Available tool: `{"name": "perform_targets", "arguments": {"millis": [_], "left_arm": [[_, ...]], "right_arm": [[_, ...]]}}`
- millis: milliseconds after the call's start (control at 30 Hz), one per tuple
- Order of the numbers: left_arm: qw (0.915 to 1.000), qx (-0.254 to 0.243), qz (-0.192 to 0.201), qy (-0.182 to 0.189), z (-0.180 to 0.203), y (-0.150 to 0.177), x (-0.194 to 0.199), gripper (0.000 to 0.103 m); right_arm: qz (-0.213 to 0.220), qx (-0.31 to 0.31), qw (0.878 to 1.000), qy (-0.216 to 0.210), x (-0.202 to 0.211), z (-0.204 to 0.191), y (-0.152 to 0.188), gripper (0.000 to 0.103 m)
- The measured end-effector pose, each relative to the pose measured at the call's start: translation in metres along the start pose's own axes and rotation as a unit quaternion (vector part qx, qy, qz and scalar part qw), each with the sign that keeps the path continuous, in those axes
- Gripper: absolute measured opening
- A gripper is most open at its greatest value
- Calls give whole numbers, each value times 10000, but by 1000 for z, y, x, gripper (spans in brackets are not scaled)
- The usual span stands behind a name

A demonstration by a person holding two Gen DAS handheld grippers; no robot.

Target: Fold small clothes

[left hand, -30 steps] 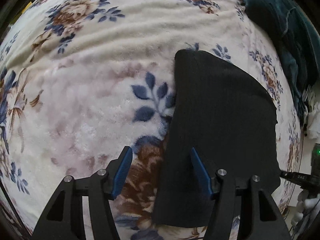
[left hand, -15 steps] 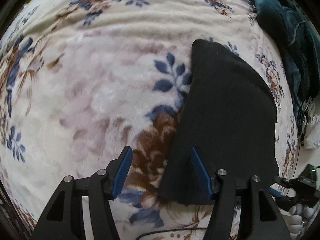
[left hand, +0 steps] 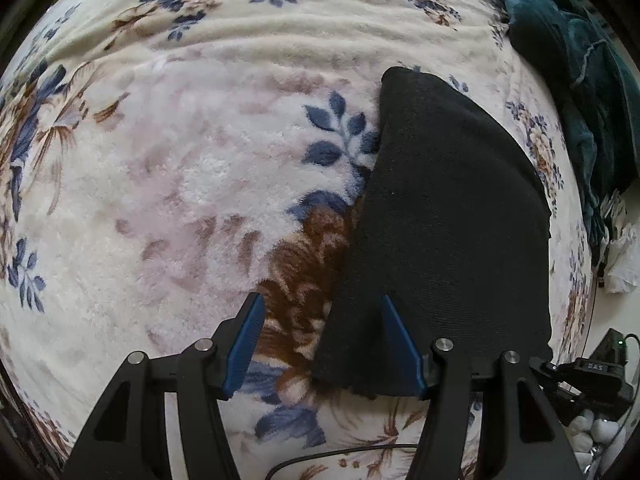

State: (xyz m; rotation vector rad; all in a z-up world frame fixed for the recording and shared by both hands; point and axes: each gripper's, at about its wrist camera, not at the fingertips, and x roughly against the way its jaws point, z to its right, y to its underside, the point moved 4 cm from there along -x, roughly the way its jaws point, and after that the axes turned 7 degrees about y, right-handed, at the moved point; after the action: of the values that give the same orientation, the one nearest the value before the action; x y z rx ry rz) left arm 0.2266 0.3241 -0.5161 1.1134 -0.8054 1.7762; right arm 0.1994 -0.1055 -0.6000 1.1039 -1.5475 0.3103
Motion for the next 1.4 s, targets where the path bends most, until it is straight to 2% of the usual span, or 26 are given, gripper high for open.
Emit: {"name": "perform_targets", "arguments": {"millis": [67, 100, 133, 200, 267, 333, 433, 533, 633, 733, 833, 900, 1033, 1133, 1200, 1267, 1400], "left_arm": [[9999, 74, 22, 155, -3, -2, 1, 58], [9994, 138, 34, 302, -5, -3, 1, 58], [9984, 232, 38, 514, -7, -5, 0, 59], [9961, 377, 0, 796, -11, -9, -5, 59], [9938, 458, -21, 1014, -11, -15, -10, 66], [9916, 489, -88, 1197, -9, -22, -17, 67], [9911, 391, -177, 1259, -3, -33, -28, 67], [9910, 241, -242, 1296, 2, -43, -35, 67], [9896, 180, -310, 1394, 1, -48, -38, 67], [9883, 88, -411, 1464, -1, -51, -41, 67], [9862, 77, -482, 1579, -3, -53, -45, 71], [9821, 208, -516, 1801, -5, -55, -50, 74], [9682, 566, -587, 2366, -16, -64, -51, 74], [9604, 655, -662, 2627, -23, -66, -51, 74], [9577, 702, -683, 2707, -20, -64, -56, 78], [9574, 632, -664, 2739, -13, -64, -61, 87], [9556, 464, -651, 2835, 6, -67, -66, 88]], "right_arm": [[-89, -76, 9998, -177, -3, -2, -4, 11], [-114, -95, 9993, -338, -1, -2, -4, 21], [-125, -116, 9983, -552, 2, -2, -2, 32], [-5, -164, 9963, -843, 4, 4, 4, 73], [-28, -174, 9943, -1049, 0, 11, 13, 92], [-212, -164, 9921, -1229, -19, 12, 20, 93], [-186, -250, 9842, -1745, -48, 3, 15, 93], [339, -316, 9750, -2172, -63, -2, 4, 92], [755, -488, 9605, -2632, -64, -9, 3, 93], [864, -459, 9435, -3165, -58, -26, -2, 93], [833, -235, 9446, -3166, -60, -44, -11, 93], [733, -302, 9442, -3197, -67, -49, -20, 93], [590, -136, 9406, -3341, -59, -45, -19, 92], [437, 19, 9419, -3330, -56, -49, -17, 92], [350, 46, 9421, -3334, -56, -51, -19, 92], [296, 52, 9427, -3323, -61, -51, -24, 92], [267, 5, 9418, -3352, -63, -54, -26, 92]]}}
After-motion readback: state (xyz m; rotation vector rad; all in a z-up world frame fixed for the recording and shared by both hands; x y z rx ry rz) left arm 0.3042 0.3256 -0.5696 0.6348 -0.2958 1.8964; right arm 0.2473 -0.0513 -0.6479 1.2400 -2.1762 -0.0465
